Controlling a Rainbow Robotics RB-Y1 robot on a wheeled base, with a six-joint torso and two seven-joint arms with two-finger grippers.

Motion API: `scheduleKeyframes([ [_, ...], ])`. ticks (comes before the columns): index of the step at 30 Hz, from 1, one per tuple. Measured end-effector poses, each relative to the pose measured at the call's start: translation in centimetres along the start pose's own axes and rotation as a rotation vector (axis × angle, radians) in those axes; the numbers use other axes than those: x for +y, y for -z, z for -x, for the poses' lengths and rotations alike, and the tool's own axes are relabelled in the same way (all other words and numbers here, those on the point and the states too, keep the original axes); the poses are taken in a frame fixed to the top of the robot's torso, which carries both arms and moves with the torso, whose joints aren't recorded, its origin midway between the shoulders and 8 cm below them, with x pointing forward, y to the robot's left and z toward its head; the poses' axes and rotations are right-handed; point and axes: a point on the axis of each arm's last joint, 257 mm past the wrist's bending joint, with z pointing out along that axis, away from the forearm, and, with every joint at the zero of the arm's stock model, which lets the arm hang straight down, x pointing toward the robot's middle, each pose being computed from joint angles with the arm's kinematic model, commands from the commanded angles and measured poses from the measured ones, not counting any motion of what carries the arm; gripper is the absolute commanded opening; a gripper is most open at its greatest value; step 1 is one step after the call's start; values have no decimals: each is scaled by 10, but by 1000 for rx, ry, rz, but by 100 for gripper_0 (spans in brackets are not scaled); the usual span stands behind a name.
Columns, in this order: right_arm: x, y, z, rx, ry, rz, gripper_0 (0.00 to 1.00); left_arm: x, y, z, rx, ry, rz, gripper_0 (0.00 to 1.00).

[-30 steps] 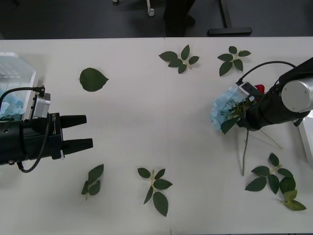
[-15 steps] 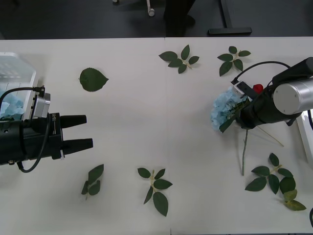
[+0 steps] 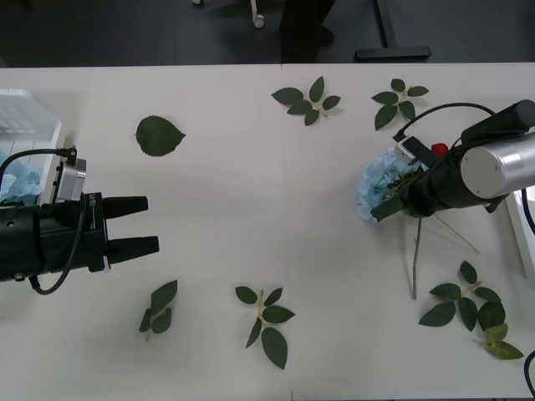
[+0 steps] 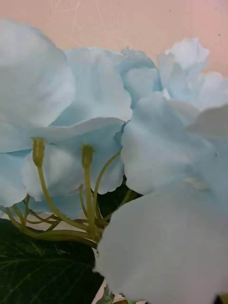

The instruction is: Place the red flowers into the right box and the blue flowers into the left box. If a person shows an open palm, hand one flower to the person first, then continue sorting.

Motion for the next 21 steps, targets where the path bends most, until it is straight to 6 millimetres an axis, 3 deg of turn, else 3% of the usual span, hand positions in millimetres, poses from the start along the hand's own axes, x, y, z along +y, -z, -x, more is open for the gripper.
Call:
scheduleKeyframes([
  [12,5,-10,3,-15,54,-30,70,0,0,0,0,0,0,100],
  [13,5,-11,3,-13,56,-32,65,0,0,0,0,0,0,100],
  [16,4,-11,1,-7,62,-39,20,0,0,0,0,0,0,100],
  [19,3,-12,0,-5,64,-43,0,0,0,0,0,0,0,100],
  [21,3,-12,0,-4,64,-44,0,0,0,0,0,0,0,100],
])
